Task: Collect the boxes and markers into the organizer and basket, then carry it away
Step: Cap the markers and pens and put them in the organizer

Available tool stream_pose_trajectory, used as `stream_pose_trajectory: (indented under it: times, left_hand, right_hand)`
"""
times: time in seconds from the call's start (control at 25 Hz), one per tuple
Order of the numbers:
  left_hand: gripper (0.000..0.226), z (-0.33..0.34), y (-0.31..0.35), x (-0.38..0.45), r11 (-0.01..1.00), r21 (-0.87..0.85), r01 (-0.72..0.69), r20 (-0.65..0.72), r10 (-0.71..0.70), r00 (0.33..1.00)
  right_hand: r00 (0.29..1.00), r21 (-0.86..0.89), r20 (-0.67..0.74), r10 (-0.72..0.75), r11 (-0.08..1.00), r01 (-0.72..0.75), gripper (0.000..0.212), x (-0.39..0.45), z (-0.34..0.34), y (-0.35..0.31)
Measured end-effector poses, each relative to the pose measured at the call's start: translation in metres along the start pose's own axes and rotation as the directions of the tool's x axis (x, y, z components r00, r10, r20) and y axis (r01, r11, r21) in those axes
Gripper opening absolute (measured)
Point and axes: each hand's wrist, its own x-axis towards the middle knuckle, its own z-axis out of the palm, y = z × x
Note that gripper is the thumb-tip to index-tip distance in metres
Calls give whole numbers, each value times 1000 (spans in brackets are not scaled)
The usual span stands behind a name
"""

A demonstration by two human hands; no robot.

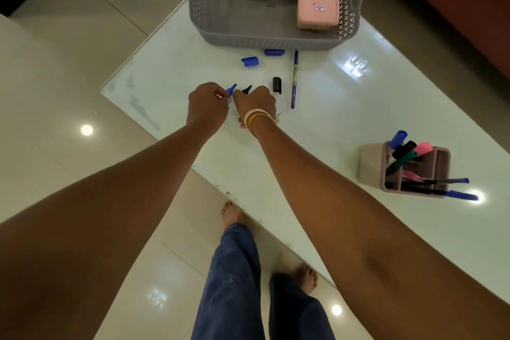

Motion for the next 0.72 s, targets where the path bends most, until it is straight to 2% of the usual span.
stream_pose_trajectory:
  times: [0.12, 0.2, 0.24, 0.32, 0.36, 0.4, 0.48, 0.56, 0.64, 0.72]
  left_hand:
    - [19, 2, 3, 0, 997, 49, -53, 62, 49, 997]
    - [30, 6, 4, -1, 990, 80, -114, 135, 102, 986]
    - [33, 8, 6, -2, 986, 98, -137, 170, 119, 978]
    - [25, 11, 10, -1, 981, 105, -163, 199, 140, 970]
    - [21, 10, 13, 1, 984, 90, -153, 190, 134, 973]
    - [24, 9, 15, 3, 989, 69, -131, 176, 117, 977]
    - [32, 8, 16, 6, 994, 28, -101, 179, 95, 979]
    - [33, 7, 14, 7, 995, 5, -97, 196, 94, 976]
    - [32, 7, 12, 7, 995, -37, -94, 198, 99, 975]
    - [30, 6, 13, 7, 994, -50, -96, 193, 104, 976]
  right_hand:
    - [993, 109, -15, 115, 988, -112, 44, -1, -7, 3]
    - [983, 229, -37, 182, 959, -169, 58, -2, -16, 3]
    - [979, 303, -18, 203, 934, -188, 56, 0, -20, 3]
    - [981, 398, 41, 189, 898, -190, 30, 1, -29, -2]
    - [989, 393, 42, 142, 908, -147, 21, 2, -34, -5]
    - [998, 344, -5, 64, 937, -59, 19, 3, -38, -8]
    - [973, 176, -210, -93, 976, 132, 11, 9, -45, -11]
    - [927, -31, -324, -189, 981, 190, 27, 18, -54, -10]
    - [935, -213, -247, -254, 956, 204, 35, 27, -57, -6]
    - [942, -346, -139, -305, 906, 242, 32, 31, -56, -1]
